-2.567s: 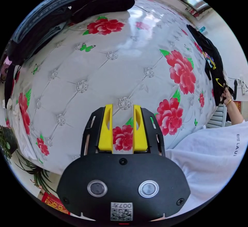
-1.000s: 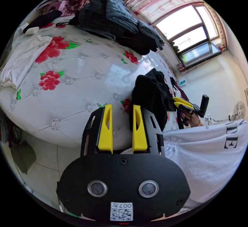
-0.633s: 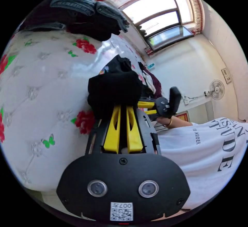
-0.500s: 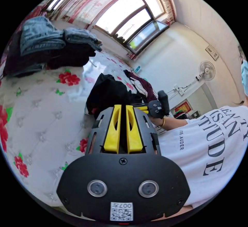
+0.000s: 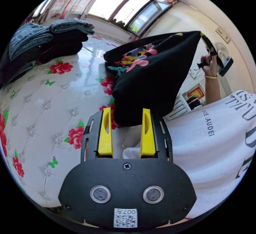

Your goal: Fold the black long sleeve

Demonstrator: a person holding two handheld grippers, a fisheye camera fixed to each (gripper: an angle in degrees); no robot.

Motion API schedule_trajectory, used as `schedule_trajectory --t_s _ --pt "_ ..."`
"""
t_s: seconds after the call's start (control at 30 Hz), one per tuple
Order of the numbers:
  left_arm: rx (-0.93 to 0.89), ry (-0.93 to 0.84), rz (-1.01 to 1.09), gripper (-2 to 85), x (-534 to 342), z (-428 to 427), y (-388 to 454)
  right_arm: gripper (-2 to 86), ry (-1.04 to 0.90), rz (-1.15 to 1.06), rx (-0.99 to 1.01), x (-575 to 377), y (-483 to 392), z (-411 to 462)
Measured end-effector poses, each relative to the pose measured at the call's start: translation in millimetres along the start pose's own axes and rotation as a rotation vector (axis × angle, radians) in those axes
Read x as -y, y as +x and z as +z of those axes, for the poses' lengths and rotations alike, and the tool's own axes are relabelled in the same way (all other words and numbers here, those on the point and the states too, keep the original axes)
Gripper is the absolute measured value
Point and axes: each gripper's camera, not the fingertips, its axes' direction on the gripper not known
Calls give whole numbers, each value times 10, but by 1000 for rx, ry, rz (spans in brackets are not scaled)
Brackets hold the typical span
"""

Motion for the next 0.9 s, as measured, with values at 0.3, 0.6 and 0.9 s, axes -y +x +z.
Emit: schedule_trajectory --t_s 0.3,0.6,0.9 --pt "-118 -184 156 131 1054 1279 607 -2 31 7 -44 197 239 -421" --pt "-440 460 -28 42 1771 -1189 513 -2 145 113 -188 254 1127 -1147" --pt "-176 894 486 49 1702 -3841 2053 -2 434 4 -185 501 1576 -1938"
